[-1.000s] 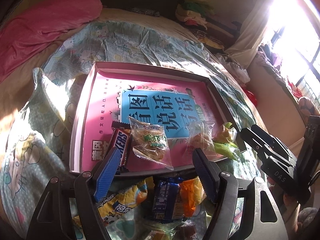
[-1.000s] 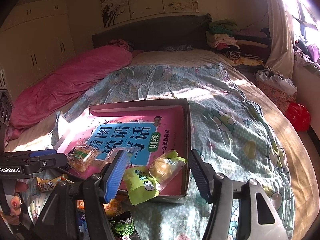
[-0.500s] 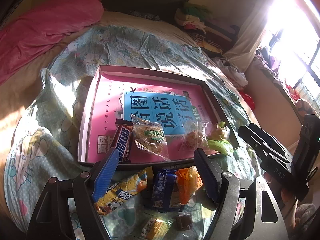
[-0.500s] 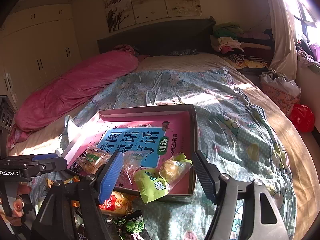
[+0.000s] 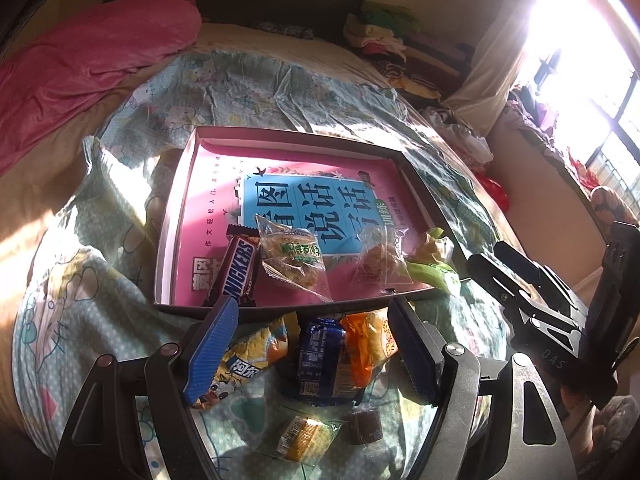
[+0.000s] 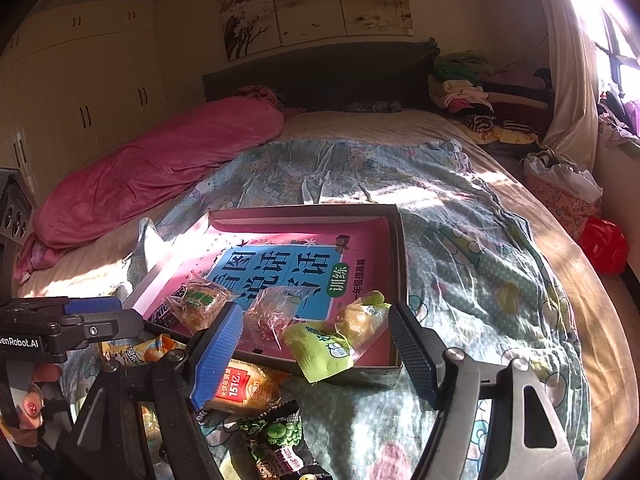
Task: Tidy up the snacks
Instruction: 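Move both open tools back from the tray to the snack pile on the bedspread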
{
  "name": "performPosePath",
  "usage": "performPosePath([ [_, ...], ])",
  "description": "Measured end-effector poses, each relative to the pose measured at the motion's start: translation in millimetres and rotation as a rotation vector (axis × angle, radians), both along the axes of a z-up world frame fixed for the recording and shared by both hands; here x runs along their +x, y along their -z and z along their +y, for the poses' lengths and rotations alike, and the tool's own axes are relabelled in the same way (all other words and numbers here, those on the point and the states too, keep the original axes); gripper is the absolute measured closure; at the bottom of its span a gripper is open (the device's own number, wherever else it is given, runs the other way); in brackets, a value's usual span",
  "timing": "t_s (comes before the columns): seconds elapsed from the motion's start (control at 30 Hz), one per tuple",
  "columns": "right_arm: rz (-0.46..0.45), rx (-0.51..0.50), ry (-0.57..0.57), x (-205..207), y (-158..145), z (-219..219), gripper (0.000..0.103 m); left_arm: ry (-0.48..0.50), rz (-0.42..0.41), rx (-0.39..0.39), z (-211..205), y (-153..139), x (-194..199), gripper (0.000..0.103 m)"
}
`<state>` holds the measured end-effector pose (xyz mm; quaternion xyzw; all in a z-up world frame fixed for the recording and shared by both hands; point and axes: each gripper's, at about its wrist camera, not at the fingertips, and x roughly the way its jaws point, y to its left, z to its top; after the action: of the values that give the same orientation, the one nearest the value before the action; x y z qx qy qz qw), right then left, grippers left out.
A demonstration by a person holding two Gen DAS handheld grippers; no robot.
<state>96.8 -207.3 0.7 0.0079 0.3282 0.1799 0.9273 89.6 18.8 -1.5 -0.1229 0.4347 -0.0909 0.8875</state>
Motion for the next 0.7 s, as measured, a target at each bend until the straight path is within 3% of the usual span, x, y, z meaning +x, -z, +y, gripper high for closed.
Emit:
performPosePath([
  [0.27,-0.006,-0.002,-0.034,-15.4,-3.8,7.9,0.028,-0.019,0.007,0.022,1.9,-1.5,-5.7,0.024],
  [0.7,0.076,0.062,-0.047,-30.2,1.9,9.4,0.025,-0.012,0.016,0.047,0.4,0.7,-17.0,0.024],
])
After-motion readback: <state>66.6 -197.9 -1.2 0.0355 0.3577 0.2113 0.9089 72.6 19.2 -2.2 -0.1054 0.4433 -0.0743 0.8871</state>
